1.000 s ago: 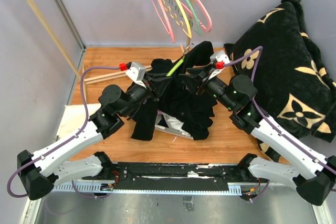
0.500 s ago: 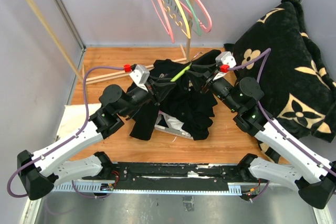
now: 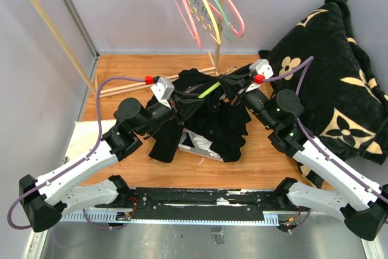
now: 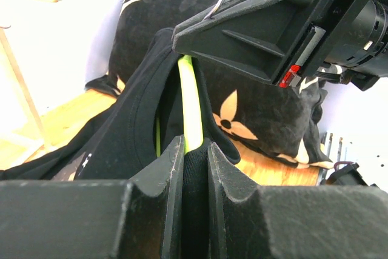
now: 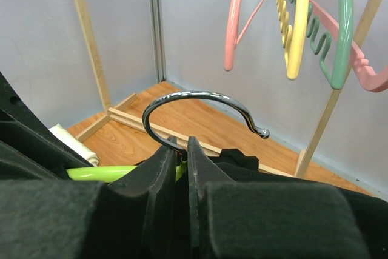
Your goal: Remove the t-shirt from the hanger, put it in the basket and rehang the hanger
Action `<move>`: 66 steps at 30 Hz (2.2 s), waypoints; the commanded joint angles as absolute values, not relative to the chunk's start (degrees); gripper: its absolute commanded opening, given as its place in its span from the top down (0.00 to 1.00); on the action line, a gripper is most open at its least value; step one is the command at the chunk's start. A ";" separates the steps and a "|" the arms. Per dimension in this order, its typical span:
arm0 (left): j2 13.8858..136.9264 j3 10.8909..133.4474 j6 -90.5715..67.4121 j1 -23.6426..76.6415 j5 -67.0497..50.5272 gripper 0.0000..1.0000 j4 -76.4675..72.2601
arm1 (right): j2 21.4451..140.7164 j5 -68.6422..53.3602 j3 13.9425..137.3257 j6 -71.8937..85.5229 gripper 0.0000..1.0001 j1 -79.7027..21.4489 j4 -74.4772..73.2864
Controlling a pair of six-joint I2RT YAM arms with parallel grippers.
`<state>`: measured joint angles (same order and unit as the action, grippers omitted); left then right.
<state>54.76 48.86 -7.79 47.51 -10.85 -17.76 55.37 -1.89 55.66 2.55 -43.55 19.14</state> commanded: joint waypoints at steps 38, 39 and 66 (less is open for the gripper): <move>44.58 47.19 -5.76 48.16 -4.29 0.51 -3.73 | 54.13 12.41 61.76 -2.92 0.99 -44.03 23.75; 44.30 46.73 -5.95 48.16 -4.15 0.51 -3.09 | 54.26 12.74 62.28 -3.24 0.99 -44.03 23.61; 35.07 37.01 -12.48 48.16 -3.79 0.67 4.49 | 59.84 14.99 70.06 -5.54 0.99 -43.05 22.85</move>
